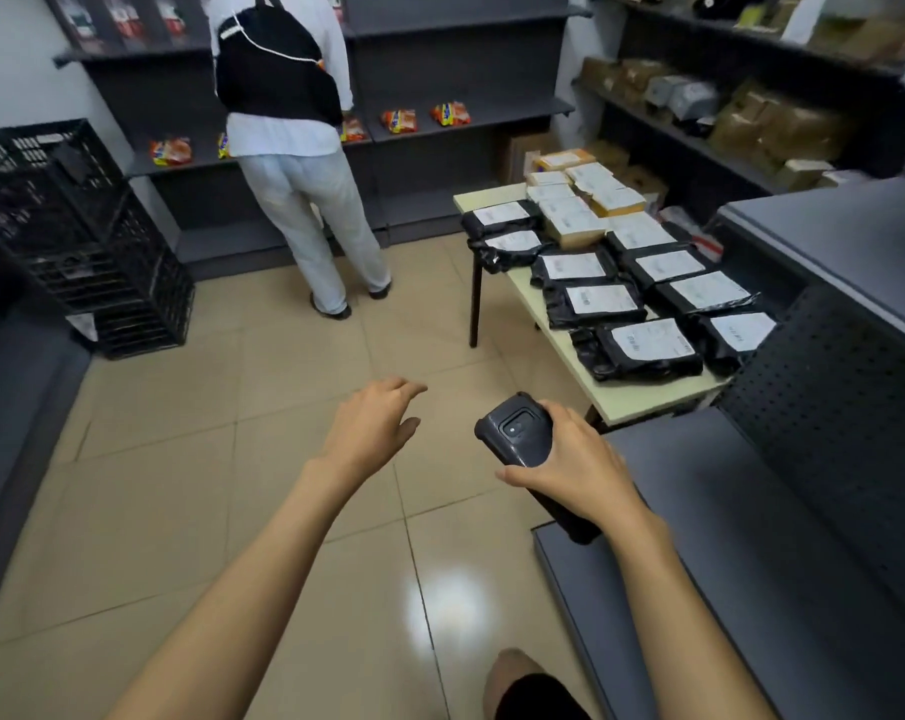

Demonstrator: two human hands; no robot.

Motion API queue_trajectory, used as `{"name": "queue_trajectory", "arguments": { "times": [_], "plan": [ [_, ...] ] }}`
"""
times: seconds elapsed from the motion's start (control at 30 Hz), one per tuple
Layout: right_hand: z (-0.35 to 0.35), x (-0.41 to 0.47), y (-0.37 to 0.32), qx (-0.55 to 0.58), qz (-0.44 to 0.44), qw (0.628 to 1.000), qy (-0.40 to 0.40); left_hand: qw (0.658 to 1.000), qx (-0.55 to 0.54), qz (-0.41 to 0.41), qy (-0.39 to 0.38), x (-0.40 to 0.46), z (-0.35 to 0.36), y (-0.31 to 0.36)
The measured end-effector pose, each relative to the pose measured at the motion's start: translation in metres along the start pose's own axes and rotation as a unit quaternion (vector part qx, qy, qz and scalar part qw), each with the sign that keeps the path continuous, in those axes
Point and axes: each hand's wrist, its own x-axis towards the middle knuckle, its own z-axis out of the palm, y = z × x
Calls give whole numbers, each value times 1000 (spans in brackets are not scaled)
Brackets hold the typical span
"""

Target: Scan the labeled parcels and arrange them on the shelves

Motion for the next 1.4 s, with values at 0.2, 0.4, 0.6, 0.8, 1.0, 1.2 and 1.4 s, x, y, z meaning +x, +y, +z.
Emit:
{"name": "queue_trajectory", "arguments": {
  "times": [0.2, 0.4, 0.6, 0.8, 1.0, 1.2, 1.4],
  "plan": [
    [9, 144, -8, 11, 35, 999, -7, 999, -1, 20, -35, 134, 30, -50],
    [-17, 317, -10, 10, 45, 999, -10, 999, 12, 28, -45, 302, 33, -90],
    [-62, 451, -10, 11, 82, 997, 14, 996, 19, 61, -58, 455, 24, -108],
    [-81, 531, 25, 10, 155, 988, 22, 989, -9, 118, -88, 581, 50, -89],
    [-99, 627, 48, 20, 232, 971, 48, 974, -18, 200, -108, 729, 80, -79],
    [-127, 738, 49, 50, 278, 956, 81, 960, -28, 255, -113, 868, 90, -81],
    [-136, 809, 71, 44, 322, 943, 71, 955, -45, 256, -144, 969, 121, -73]
  ]
}}
